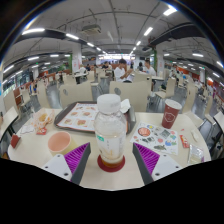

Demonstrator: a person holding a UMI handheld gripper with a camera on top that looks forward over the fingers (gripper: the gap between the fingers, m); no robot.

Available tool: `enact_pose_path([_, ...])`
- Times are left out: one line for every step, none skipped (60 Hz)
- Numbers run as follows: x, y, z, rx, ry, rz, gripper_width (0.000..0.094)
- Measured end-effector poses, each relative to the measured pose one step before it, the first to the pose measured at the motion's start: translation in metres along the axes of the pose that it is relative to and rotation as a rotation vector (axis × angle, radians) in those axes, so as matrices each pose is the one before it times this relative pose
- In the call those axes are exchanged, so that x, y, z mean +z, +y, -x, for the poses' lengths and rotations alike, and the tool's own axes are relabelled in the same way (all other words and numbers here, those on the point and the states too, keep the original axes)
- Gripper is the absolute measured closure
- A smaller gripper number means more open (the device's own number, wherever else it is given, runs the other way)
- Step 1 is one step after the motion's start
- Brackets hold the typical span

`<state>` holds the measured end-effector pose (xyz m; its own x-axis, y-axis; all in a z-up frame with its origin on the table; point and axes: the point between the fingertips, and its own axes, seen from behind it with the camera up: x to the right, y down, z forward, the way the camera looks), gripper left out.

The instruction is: Pour water

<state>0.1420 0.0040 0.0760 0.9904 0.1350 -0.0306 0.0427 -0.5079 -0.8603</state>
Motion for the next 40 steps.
enact_pose_path([-0.00952,-0.00087,-0.00038,-0.0009,0.00309,0.01018,0.0088])
enact_pose_path([-0.00827,0.00029,-0.00096,-0.0016,0.00465,0.00820,0.0094])
enact_pose_path([-0.00823,0.00116,-0.00073,-0.0024,0.00543,0.00835,0.0092])
enact_pose_path([-0.00889,0.00049,-0.00043,-0.0036,0.00454,0.00835,0.0091])
enact_pose_path([-0.00893,0.00081,-0.00041,-0.0035,0.00551,0.00836,0.0091])
enact_pose_path([-0.00951,0.00112,-0.00052,-0.0027,0.00587,0.00911,0.0091])
enact_pose_path([-0.00935,0.00161,-0.00011,-0.0017,0.00646,0.01044,0.0090])
enact_pose_path([-0.00989,0.00207,0.00010,-0.0017,0.00510,0.01090,0.0089])
enact_pose_path([-0.00924,0.00226,0.00084,-0.0020,0.00455,0.01015,0.0088])
enact_pose_path([-0.00918,0.00199,0.00131,-0.0019,0.00338,0.00822,0.0091])
enact_pose_path([-0.00919,0.00184,0.00134,0.0003,0.00329,0.00652,0.0090])
enact_pose_path([-0.00875,0.00198,0.00175,0.0013,0.00238,0.00629,0.0090])
enact_pose_path([-0.00891,0.00206,0.00220,0.0001,0.00153,0.00719,0.0089])
enact_pose_path([-0.00739,-0.00004,-0.00021,-0.0013,-0.00105,0.00781,0.0091])
enact_pose_path([-0.00805,0.00241,0.00195,-0.0014,0.00161,0.00207,0.0094])
enact_pose_path([-0.00711,0.00107,0.00145,0.0004,0.00317,0.00239,0.0092])
enact_pose_path([-0.00726,0.00160,0.00098,0.0037,0.00574,0.00397,0.0092])
enact_pose_path([-0.00702,0.00189,0.00109,0.0048,0.00502,0.00565,0.0093])
enact_pose_path([-0.00671,0.00187,0.00178,0.0046,0.00332,0.00533,0.0090])
enact_pose_path([-0.00617,0.00128,0.00188,0.0047,0.00178,0.00303,0.0091])
enact_pose_path([-0.00559,0.00109,0.00193,0.0054,0.00094,0.00194,0.0090])
enact_pose_path([-0.00573,0.00053,0.00102,0.0049,0.00133,0.00295,0.0090])
enact_pose_path([-0.00487,0.00105,0.00135,0.0039,0.00226,0.00184,0.0091])
enact_pose_path([-0.00448,0.00084,0.00125,0.0015,0.00352,0.00048,0.0091])
enact_pose_path([-0.00413,0.00052,0.00116,-0.0004,0.00391,-0.00110,0.0087])
enact_pose_path([-0.00407,0.00022,0.00090,-0.0016,0.00451,-0.00185,0.0087])
enact_pose_path([-0.00366,0.00015,0.00050,-0.0023,0.00560,-0.00156,0.0090])
enact_pose_path([-0.00372,-0.00095,0.00044,-0.0028,0.00613,-0.00024,0.0088])
enact_pose_path([-0.00300,0.00056,0.00035,-0.0002,0.00519,-0.00066,0.0089])
enact_pose_path([-0.00292,0.00065,0.00047,0.0020,0.00322,0.00019,0.0090])
enact_pose_path([-0.00258,0.00054,0.00058,0.0032,0.00235,-0.00039,0.0088])
enact_pose_path([-0.00256,0.00011,0.00061,0.0024,0.00230,-0.00178,0.0086])
enact_pose_path([-0.00223,0.00023,0.00065,0.0012,0.00185,-0.00283,0.0087])
enact_pose_path([-0.00180,0.00001,0.00078,0.0000,0.00197,-0.00121,0.0087])
enact_pose_path([-0.00307,-0.00119,0.00060,0.0000,0.00273,0.00333,0.0088])
enact_pose_path([-0.00129,0.00034,0.00037,0.0006,0.00233,0.00362,0.0087])
enact_pose_path([-0.00120,0.00027,0.00078,0.0003,0.00118,0.00268,0.0088])
enact_pose_path([-0.00105,0.00005,0.00107,-0.0007,-0.00068,-0.00047,0.0090])
enact_pose_path([-0.00121,-0.00037,0.00123,-0.0015,-0.00147,-0.00373,0.0089])
enact_pose_path([-0.00114,-0.00062,0.00135,-0.0017,-0.00126,-0.00467,0.0087])
